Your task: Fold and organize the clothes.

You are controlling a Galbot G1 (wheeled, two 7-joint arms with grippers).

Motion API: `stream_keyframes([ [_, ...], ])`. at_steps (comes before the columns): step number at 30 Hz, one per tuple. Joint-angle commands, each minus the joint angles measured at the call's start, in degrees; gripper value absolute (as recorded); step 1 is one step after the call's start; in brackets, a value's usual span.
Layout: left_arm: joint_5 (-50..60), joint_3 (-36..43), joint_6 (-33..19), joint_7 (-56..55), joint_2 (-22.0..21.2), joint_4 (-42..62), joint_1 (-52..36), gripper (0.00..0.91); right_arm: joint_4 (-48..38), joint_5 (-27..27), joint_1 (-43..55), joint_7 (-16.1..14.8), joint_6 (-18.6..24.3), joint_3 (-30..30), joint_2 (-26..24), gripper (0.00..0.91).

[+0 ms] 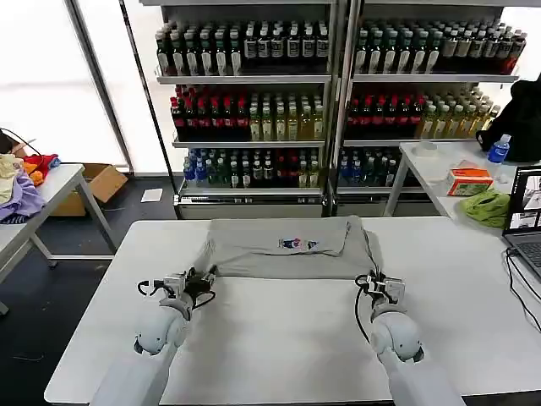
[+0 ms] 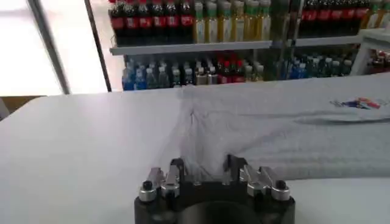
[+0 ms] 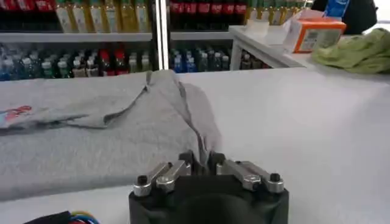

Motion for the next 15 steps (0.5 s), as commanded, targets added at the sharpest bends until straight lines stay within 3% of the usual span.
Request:
stream_keyframes([
  [1, 0.5, -0.4, -0.2, 0.3, 0.4, -0.5, 1.5, 0.010, 0.7, 0.9, -2.4, -0.2, -0.3, 0.2, -0.3, 0.000],
  [12, 1.3, -1.7, -1.1, 0.5, 1.3, -7.8, 8.1, 0.010, 5.6, 2.4, -8.2, 0.5, 0.7, 1.6, -2.3, 0.000],
  [15, 1.5, -2.0, -1.1, 0.3, 1.9, -12.7, 11.1, 0.010, 10.7, 3.2, -10.7, 1.1, 0.7, 1.8, -3.2, 0.000],
])
